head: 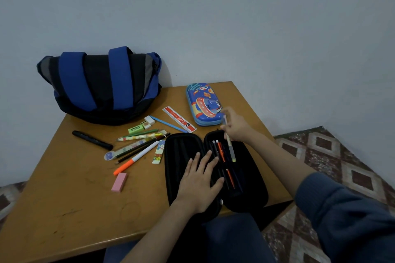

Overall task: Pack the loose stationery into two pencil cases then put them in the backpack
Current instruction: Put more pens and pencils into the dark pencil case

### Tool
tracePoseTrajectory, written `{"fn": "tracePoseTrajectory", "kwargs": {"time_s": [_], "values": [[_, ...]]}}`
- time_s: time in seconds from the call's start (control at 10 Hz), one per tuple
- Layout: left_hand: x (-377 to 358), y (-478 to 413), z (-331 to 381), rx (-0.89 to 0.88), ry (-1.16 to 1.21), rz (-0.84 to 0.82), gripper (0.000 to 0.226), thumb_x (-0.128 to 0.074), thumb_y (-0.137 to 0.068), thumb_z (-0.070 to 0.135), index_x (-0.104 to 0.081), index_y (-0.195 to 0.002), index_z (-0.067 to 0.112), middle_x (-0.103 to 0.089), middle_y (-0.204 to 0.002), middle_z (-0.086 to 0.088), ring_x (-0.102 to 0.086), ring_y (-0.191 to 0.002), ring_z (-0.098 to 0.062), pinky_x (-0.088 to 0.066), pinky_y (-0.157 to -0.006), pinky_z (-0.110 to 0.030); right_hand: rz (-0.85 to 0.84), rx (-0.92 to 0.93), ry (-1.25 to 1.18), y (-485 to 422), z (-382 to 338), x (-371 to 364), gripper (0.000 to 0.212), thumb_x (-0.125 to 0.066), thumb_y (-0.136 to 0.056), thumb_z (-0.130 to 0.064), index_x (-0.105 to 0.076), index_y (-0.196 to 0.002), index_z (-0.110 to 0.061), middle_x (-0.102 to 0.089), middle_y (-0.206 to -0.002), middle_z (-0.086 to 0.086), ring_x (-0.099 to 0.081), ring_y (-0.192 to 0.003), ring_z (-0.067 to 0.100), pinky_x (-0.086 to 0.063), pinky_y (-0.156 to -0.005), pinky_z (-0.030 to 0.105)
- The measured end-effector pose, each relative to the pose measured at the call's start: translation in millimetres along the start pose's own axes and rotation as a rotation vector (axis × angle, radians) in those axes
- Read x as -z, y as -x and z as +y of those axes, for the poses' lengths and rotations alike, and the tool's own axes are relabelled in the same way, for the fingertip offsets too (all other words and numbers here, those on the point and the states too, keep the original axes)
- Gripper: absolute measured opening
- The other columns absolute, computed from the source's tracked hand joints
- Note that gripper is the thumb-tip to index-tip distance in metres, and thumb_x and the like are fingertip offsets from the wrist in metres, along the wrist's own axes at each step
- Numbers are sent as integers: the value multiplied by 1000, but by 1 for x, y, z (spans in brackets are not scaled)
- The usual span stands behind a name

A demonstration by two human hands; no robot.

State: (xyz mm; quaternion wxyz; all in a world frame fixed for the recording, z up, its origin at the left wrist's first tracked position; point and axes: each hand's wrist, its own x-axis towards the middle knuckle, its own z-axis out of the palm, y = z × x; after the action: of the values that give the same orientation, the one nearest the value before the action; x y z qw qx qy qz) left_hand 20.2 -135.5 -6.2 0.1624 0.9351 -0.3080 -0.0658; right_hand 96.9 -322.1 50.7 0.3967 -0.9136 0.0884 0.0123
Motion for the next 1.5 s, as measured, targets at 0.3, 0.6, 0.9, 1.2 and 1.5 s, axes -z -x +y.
{"fn": "tracePoseTrajectory", "kwargs": {"time_s": [0.3, 0.6, 0.9, 1.2, 1.5], "values": [[-1, 0, -1, -4, -3, -2, 91, 10, -66, 67, -3, -149, 31, 10, -157, 10, 18, -143, -14, 16, -111, -28, -15, -59, 90, 11, 10, -7, 22, -50, -90, -3, -59, -109, -6, -55, -75, 3, -52, -51, 5, -37, -37, 8], [-1, -1, -1, -4, -3, -16, 91, 8, -67, 67, -2, -149, 30, 10, -157, 9, 18, -143, -14, 16, -111, -29, 8, -112, 156, 23, 7, -6, 20, -53, -89, -1, -66, -103, -4, -66, -86, 14, -63, -68, 20, -52, -54, 21], [-1, -1, -2, -13, -9, -19, 89, 7, -69, 67, -4, -149, 30, 9, -158, 9, 17, -143, -15, 15, -112, -30, 4, -159, 138, 28, 8, -7, 18, -54, -87, 3, -65, -100, -3, -63, -74, 13, -61, -56, 20, -53, -51, 23], [12, -3, -2, -26, 74, -118, 64, -34, -96, 52, -13, -150, 27, 3, -158, 7, 12, -145, -18, 10, -115, -31, 114, -44, 295, 37, 2, -11, 22, -60, -85, -7, -68, -105, -4, -69, -104, 13, -64, -92, 23, -49, -78, 28], [54, 26, -65, 161, 165, 412, 23, -51, -94, 27, -69, -104, 16, -61, -113, 5, -50, -110, -10, -35, -95, -24, -4, 204, 418, 46, -39, -40, 36, -61, -87, -32, -61, -120, -16, -61, -122, 1, -55, -112, 17, -47, -91, 31]]}}
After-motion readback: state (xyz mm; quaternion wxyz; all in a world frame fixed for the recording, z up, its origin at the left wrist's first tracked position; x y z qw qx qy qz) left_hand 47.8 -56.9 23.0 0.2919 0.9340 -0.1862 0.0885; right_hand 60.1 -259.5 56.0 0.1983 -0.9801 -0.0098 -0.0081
